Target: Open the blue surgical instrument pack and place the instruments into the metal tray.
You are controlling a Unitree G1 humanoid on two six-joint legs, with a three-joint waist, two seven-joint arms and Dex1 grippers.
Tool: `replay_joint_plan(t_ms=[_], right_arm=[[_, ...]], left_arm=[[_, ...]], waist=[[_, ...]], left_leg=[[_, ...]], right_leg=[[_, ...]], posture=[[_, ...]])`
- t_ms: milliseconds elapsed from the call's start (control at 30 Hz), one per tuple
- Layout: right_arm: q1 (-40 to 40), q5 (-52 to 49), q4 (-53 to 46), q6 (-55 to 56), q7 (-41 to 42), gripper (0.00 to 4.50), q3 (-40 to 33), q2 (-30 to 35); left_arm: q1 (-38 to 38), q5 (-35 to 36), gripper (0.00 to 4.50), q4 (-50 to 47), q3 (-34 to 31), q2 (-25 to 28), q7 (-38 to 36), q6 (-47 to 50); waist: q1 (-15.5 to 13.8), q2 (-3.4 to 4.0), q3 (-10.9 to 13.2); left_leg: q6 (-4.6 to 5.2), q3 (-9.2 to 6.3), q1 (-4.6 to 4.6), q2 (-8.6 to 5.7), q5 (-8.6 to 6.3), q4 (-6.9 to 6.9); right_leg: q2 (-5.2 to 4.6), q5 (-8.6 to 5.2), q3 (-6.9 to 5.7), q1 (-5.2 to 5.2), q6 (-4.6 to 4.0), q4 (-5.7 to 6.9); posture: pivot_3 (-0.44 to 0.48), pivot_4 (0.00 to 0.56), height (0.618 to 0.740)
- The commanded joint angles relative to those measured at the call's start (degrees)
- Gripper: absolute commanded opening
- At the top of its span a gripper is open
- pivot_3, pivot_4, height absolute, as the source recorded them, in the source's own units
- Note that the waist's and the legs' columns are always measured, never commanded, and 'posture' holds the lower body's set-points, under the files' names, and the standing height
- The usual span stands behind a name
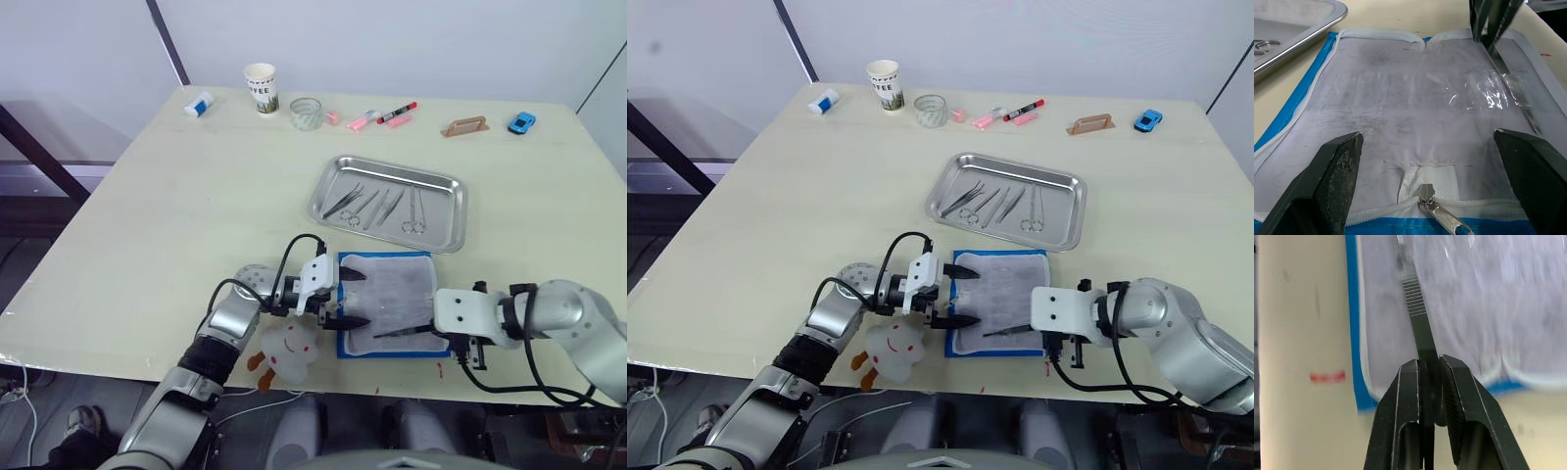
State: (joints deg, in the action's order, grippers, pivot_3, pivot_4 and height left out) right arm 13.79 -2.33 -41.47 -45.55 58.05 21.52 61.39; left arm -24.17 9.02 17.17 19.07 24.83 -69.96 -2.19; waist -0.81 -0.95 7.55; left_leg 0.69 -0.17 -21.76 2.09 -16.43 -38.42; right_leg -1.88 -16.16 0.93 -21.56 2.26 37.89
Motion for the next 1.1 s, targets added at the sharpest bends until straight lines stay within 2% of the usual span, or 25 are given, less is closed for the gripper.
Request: replay_joint_plan(t_ms=[33,233,433,567,667,767,967,1100], right_arm=[[-1.0,-0.1,0.0,1.6,-0.3,0.07,-4.6,2.0],[-4.5,-0.5,1.8,3.9,0.0,0.07,-9.3,5.4],[-11.7,-1.3,6.4,9.9,1.9,0.07,-18.9,10.5],[-15.4,-7.3,7.3,8.5,4.0,0.07,-28.4,8.0],[-12.4,-14.8,6.3,2.4,2.7,0.07,-32.5,2.8],[-7.1,-18.9,5.8,-3.1,-1.5,0.07,-32.4,-2.7],[4.4,-21.9,5.3,-16.6,-14.8,0.07,-28.5,-15.0],[13.6,-25.6,9.6,-28.9,-22.6,0.07,-30.4,-26.5]], left_arm=[[1.7,-3.7,4.50,4.6,1.9,0.6,0.8,1.1],[1.5,-3.6,4.50,4.3,2.0,0.5,0.9,1.4],[0.9,-3.2,4.50,3.1,2.0,0.8,0.5,2.8],[0.8,-2.9,4.50,2.1,1.8,1.3,0.4,3.6],[0.9,-2.7,4.50,1.4,1.9,1.4,0.5,4.1],[1.0,-2.7,4.50,1.1,2.0,1.4,0.7,4.4],[1.3,-2.7,4.50,0.9,1.9,1.3,1.2,4.5],[1.7,-2.7,4.50,0.5,1.8,1.6,1.5,4.7]], waist=[[0.0,0.03,0.0],[0.0,0.03,0.0],[-0.1,0.05,0.0],[0.0,0.06,0.0],[0.1,0.05,0.0],[0.1,0.07,0.0],[0.0,0.12,0.0],[0.1,0.17,0.0]], left_leg=[[0.00,0.00,0.00,0.00,0.00,0.00],[0.00,0.01,-0.01,0.00,0.00,0.00],[0.00,0.06,-0.01,0.00,0.00,0.00],[0.00,0.06,-0.01,-0.01,0.00,0.01],[0.00,0.07,0.01,-0.01,0.00,0.01],[0.00,0.05,-0.01,0.00,0.00,0.01],[0.00,0.03,-0.04,0.00,0.00,0.01],[0.00,0.03,-0.02,0.01,0.00,0.01]], right_leg=[[0.00,0.00,0.00,0.00,0.00,0.00],[-0.01,0.00,0.00,0.00,0.00,0.00],[-0.04,0.00,0.04,0.00,0.02,-0.02],[0.02,0.00,0.04,0.01,0.01,-0.02],[0.06,0.00,0.07,0.01,0.01,0.00],[0.09,0.00,0.07,0.01,0.01,-0.02],[0.08,0.01,0.07,-0.01,0.00,0.00],[0.06,0.01,0.08,-0.01,-0.02,0.03]], posture=[[0.000,0.150,0.740],[0.000,0.150,0.740],[0.000,0.150,0.740],[0.000,0.150,0.740],[0.000,0.150,0.740],[0.000,0.150,0.740],[0.000,0.150,0.740],[0.000,0.150,0.740]])
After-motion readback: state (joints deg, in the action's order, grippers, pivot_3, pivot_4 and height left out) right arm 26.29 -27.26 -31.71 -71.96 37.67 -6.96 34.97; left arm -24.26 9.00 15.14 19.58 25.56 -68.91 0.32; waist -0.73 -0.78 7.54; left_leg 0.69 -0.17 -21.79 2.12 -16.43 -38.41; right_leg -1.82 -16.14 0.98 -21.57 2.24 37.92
